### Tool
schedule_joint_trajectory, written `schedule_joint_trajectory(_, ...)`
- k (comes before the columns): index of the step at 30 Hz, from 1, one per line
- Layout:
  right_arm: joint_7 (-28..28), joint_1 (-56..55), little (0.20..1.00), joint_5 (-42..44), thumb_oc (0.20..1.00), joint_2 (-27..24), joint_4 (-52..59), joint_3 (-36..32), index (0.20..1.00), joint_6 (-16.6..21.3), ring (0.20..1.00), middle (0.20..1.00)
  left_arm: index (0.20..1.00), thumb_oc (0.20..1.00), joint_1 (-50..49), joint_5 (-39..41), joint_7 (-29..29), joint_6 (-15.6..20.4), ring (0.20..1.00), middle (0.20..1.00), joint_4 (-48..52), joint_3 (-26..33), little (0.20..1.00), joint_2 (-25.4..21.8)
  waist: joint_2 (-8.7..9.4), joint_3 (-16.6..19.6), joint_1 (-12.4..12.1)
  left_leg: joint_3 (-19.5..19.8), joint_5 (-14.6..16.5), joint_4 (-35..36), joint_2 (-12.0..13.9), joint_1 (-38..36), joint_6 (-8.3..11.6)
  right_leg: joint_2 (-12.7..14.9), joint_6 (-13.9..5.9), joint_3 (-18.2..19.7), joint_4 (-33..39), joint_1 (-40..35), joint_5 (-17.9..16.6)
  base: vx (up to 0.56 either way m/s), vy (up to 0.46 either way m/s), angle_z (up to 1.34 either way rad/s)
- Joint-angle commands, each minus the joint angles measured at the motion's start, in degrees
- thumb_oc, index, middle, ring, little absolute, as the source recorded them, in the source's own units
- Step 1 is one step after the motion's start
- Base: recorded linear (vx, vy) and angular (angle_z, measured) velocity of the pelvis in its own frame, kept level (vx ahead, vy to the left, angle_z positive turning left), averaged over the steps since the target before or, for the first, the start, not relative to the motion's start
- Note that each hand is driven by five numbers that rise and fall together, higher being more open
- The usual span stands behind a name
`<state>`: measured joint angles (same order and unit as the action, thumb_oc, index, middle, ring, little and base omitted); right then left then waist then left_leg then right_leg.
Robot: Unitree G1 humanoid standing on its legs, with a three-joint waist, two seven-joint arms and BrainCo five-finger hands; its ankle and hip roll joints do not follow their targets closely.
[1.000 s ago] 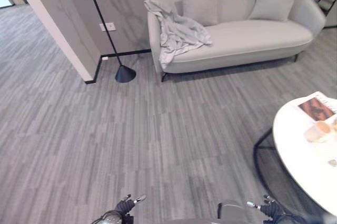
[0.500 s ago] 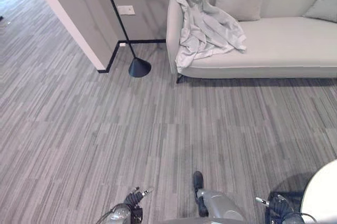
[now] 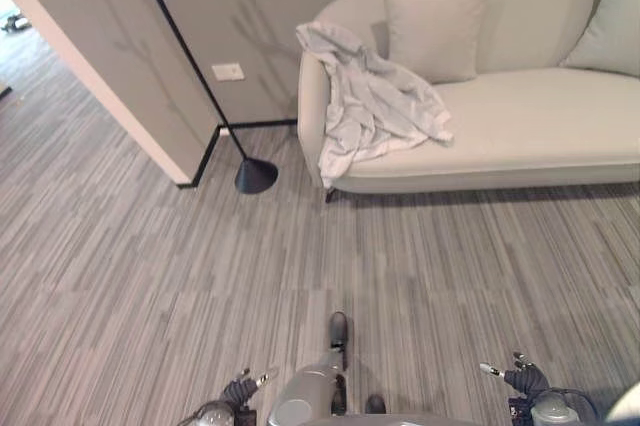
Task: Hang the clothes on the sofa on the clothes rack.
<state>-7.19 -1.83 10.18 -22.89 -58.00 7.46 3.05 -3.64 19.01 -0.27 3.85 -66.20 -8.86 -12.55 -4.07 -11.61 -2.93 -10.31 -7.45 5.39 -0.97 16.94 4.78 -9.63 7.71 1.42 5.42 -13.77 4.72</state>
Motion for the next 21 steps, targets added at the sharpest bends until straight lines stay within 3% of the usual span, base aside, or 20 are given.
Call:
schedule_joint_trajectory(1, 0.69, -3.36, 1.0, -1.68, 1.0, -0.38, 2.88, 0.51, 1.0, 0.56, 1.0, 1.0, 1.0, 1.0, 0.11, -1.23, -0.51, 0.91, 1.0, 1.0, 0.45, 1.72, 1.0, -0.48, 0.88, 3.15, -2.49, 0.2, -4.19, -0.39, -1.04, -2.99, -2.97, 5.51, -8.82, 5.91, -0.42, -4.07, 2.43, 0.49, 0.103, -0.77)
schedule_joint_trajectory(3, 1.22, -3.31, 1.0, -2.74, 1.0, 0.16, 1.61, 1.25, 1.0, 0.47, 1.0, 1.0, 1.0, 1.0, -0.02, -1.16, -0.7, 1.09, 1.0, 1.0, -0.9, 2.19, 1.0, -0.27, 1.17, 4.21, -2.97, 0.95, -5.13, -0.39, -1.3, -3.88, -3.07, 6.0, -8.97, 6.8, -0.42, -5.3, 3.4, 0.41, 0.101, -0.92)
schedule_joint_trajectory(5, 2.57, -3.92, 1.0, -4.13, 1.0, 1.81, 0.22, 1.68, 1.0, 0.1, 1.0, 1.0, 1.0, 1.0, -1.13, -0.97, -0.79, 1.15, 1.0, 1.0, -2.23, 4.07, 1.0, -0.65, 3.4, 7.12, -3.96, 0.71, -4.11, -0.39, -2.67, -6.7, -4.25, 10.4, -11.58, 6.38, -2.29, -6.43, 4.17, 0.54, 0.16, -0.48)
schedule_joint_trajectory(6, 2.95, -4.01, 1.0, -4.67, 1.0, 2.18, -0.22, 1.75, 1.0, 0.06, 1.0, 1.0, 1.0, 1.0, -1.27, -1.08, -0.77, 1.14, 1.0, 1.0, -2.41, 4.48, 1.0, -0.84, 4.04, 7.87, -4.19, 0.62, -3.29, -0.39, -3.26, -7.66, -4.67, 11.85, -12.96, 5.95, -5.33, -5.37, 2.8, 0.44, 0.134, -0.21)
schedule_joint_trajectory(8, 3.62, -3.63, 1.0, -5.57, 1.0, 2.12, -1.01, 2.11, 1.0, -0.04, 1.0, 1.0, 1.0, 1.0, -1.21, -1.54, -1.12, 0.89, 1.0, 1.0, -2.29, 4.72, 1.0, -1.31, 4.74, 8.1, -4.57, 0.76, -1.16, -0.39, -4.35, -10.16, -5.67, 13.95, -16.39, 5.25, -15.97, -1.13, -2.5, 0.35, 0.114, -0.28)
schedule_joint_trajectory(10, 3.86, -3.15, 1.0, -5.46, 1.0, 1.72, -1.26, 1.99, 1.0, -0.01, 1.0, 1.0, 1.0, 1.0, -0.64, -1.69, -1.09, 0.75, 1.0, 1.0, -1.89, 4.33, 1.0, -1.75, 4.88, 6.6, -3.73, 1.35, 1.08, -0.39, -5.19, -13.21, -6.96, 14.54, -19.67, 5.68, -29.71, 4.67, -12.68, 0.25, 0.106, -0.33)
schedule_joint_trajectory(11, 3.86, -2.88, 1.0, -5.07, 1.0, 1.69, -1.06, 1.65, 1.0, 0.08, 1.0, 1.0, 1.0, 1.0, -0.07, -1.6, -0.94, 0.64, 1.0, 1.0, -1.46, 3.92, 1.0, -2.29, 4.47, 5.48, -2.99, 2.24, 2.07, -0.39, -4.95, -14.69, -7.71, 14.4, -20.15, 5.32, -37.32, 8.29, -16.92, 0.19, 0.121, 0.05)
schedule_joint_trajectory(13, 3.21, -3.14, 1.0, -5.13, 1.0, 1.61, -0.42, 1.18, 1.0, 0.03, 1.0, 1.0, 1.0, 1.0, 0.38, -2.02, -0.9, 0.39, 1.0, 1.0, -0.99, 3.41, 1.0, -2.67, 1.73, 4.45, -1.79, 3.41, 4.11, -0.39, -3.03, -17.59, -8.51, 14.34, -17.47, 2.26, -45.5, 15.61, -15.55, 0.16, 0.122, 0.54)
schedule_joint_trajectory(14, 3.21, -3.14, 1.0, -5.13, 1.0, 1.61, -0.4, 1.19, 1.0, 0.02, 1.0, 1.0, 1.0, 1.0, 0.38, -2.03, -0.89, 0.39, 1.0, 1.0, -0.99, 3.42, 1.0, -2.67, 2.12, 4.35, -1.55, 3.56, 4.11, -0.39, -3.49, -17.61, -8.55, 14.8, -17.49, 2.16, -46.22, 15.79, -14.99, 0.27, 0.116, 0.76)
schedule_joint_trajectory(15, 2.96, -3.78, 1.0, -4.76, 1.0, 1.53, -0.04, 0.57, 1.0, 0.09, 1.0, 1.0, 1.0, 1.0, 0.96, -1.91, -0.76, 0.46, 1.0, 1.0, -0.34, 3.17, 1.0, -2.87, 0.85, 3.48, 0.12, 5.12, 6.04, -0.39, -2.86, -20.26, -8.56, 17.73, -14.4, -2.38, -43.88, 21.02, -9.66, 0.3, 0.053, 0.71)
schedule_joint_trajectory(17, 2.89, -4.21, 1.0, -4.31, 1.0, 1.09, 0.43, -0.12, 1.0, 0.15, 1.0, 1.0, 1.0, 1.0, 1.47, -1.38, -0.6, 0.75, 1.0, 1.0, 0.56, 2.9, 1.0, -3.01, 0.75, 2.29, 1.48, 6.54, 7.86, -0.39, -2.89, -22.47, -8.1, 18.77, -13.52, -5.36, -34.3, 22.78, -7.08, 0.36, -0.018, 0.56)
schedule_joint_trajectory(19, 2.73, -4.22, 1.0, -3.81, 1.0, 0.96, 0.57, -0.23, 1.0, 0.08, 1.0, 1.0, 1.0, 1.0, 2.02, -1.5, -0.42, 1.15, 1.0, 1.0, 0.48, 2.3, 1.0, -3.03, 1.72, 1.28, 3.1, 8.64, 9.55, -0.39, -3.59, -24.63, -7.32, 16.38, -14.53, -3.89, -20.68, 23.54, -7.96, 0.32, -0.125, 0.36)
schedule_joint_trajectory(21, 2.39, -4.27, 1.0, -2.85, 1.0, 1.13, -0.05, -0.46, 1.0, 0.06, 1.0, 1.0, 1.0, 1.0, 2.66, -1.76, 0.01, 1.45, 1.0, 1.0, 0.04, 2.38, 1.0, -3.06, 3.1, 0.9, 4.22, 10.67, 11.24, -0.39, -4.56, -26.3, -6.67, 14.32, -16.1, -0.91, -9.41, 25.42, -11.09, 0.29, -0.114, 0.39)
